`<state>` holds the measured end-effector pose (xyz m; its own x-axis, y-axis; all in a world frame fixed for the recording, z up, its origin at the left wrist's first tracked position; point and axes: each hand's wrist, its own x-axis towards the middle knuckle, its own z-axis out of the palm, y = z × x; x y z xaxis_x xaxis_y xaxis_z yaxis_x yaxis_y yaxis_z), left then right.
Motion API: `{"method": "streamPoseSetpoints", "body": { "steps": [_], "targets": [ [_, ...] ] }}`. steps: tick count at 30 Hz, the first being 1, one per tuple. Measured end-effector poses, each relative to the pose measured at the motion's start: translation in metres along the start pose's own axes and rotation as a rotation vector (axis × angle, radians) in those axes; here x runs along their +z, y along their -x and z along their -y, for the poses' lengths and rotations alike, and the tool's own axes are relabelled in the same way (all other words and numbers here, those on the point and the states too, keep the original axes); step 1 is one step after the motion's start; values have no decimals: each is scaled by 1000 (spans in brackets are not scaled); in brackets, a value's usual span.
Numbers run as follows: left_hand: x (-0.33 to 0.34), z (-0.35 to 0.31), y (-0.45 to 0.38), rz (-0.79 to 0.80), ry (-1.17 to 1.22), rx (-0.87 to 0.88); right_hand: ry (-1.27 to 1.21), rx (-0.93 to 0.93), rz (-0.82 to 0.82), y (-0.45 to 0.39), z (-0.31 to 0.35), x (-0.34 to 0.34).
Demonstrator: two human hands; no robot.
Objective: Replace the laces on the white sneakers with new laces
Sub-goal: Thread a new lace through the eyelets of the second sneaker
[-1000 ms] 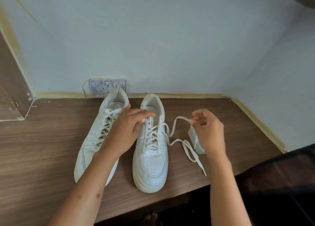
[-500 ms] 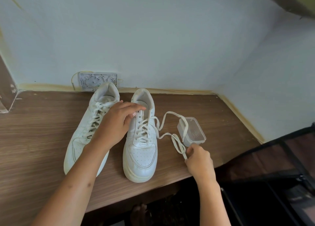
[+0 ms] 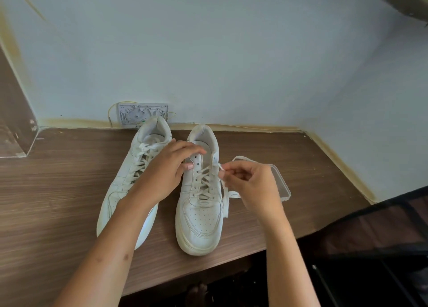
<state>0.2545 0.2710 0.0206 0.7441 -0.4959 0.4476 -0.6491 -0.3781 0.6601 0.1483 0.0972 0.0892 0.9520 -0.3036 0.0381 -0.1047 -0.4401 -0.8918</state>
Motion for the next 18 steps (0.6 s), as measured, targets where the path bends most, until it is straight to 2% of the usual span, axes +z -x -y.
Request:
{"method": "streamPoseSetpoints", "body": {
  "steps": [4,10,14,18],
  "targets": [
    [-1,2,1,-42,-18,40,250,-209,-153,-16,-10,21],
    [0,2,0,-74,-18,34,491,-405,-130,-27,-16,41],
    [-1,1,0,-79,-2,34,578,-432,-153,-29,-12,44],
    [-1,1,0,-71,31,38,644,-378,-135,-31,-4,48]
  ]
}}
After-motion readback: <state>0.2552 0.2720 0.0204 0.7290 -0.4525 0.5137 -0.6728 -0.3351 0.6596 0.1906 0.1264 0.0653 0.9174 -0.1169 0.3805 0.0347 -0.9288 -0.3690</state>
